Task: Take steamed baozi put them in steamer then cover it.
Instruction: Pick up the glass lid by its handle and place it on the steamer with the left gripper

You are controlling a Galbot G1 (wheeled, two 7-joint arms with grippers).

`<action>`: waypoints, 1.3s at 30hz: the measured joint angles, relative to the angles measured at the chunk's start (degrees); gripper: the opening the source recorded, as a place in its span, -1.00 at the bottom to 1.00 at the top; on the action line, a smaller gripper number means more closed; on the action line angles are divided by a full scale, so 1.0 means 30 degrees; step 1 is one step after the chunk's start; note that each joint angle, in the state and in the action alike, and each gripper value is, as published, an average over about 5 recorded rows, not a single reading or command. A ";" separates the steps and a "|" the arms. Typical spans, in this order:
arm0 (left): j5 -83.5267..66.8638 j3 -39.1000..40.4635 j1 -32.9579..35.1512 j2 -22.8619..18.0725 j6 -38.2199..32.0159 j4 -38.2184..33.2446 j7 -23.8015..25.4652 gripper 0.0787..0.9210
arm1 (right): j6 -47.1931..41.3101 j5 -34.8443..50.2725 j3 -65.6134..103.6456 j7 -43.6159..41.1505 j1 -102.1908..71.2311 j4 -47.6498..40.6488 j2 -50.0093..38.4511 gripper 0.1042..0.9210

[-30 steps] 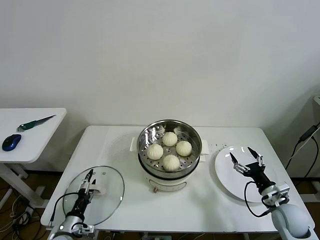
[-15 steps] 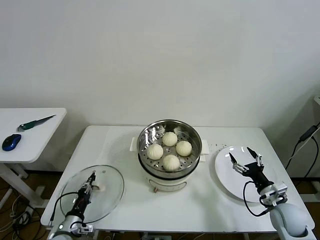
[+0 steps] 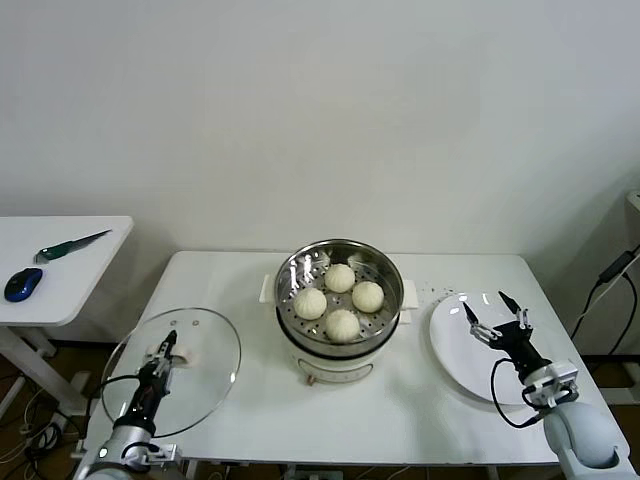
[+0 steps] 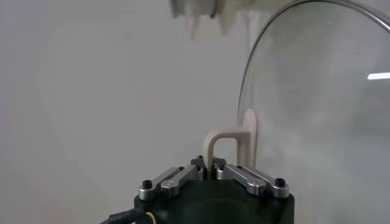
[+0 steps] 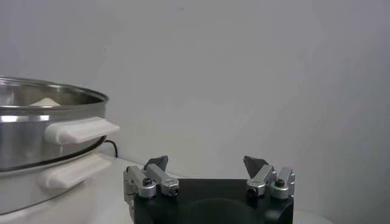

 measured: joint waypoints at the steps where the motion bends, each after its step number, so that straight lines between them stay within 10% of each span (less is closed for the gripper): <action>1: -0.0097 0.0107 0.0112 0.0186 0.0374 -0.0465 0.0067 -0.83 | 0.0000 -0.0012 -0.0006 0.0000 0.0044 -0.0048 -0.0025 0.76; 12: -0.0734 0.3150 -0.0507 0.2960 0.5704 -0.4368 0.1112 -0.83 | 0.0088 -0.0293 -0.0085 0.0068 0.0547 -0.0605 -0.0152 0.76; 23: -0.0306 0.9960 -0.5823 0.4463 1.1925 -0.5385 0.4412 -0.83 | 0.0190 -0.0666 0.0113 0.0097 0.0796 -0.1152 0.0108 0.76; 39: 0.2621 1.6358 -1.1547 0.1145 1.5397 -0.2811 0.8241 -0.83 | 0.0528 -0.0864 0.1058 -0.0166 0.0341 -0.1737 0.0218 0.76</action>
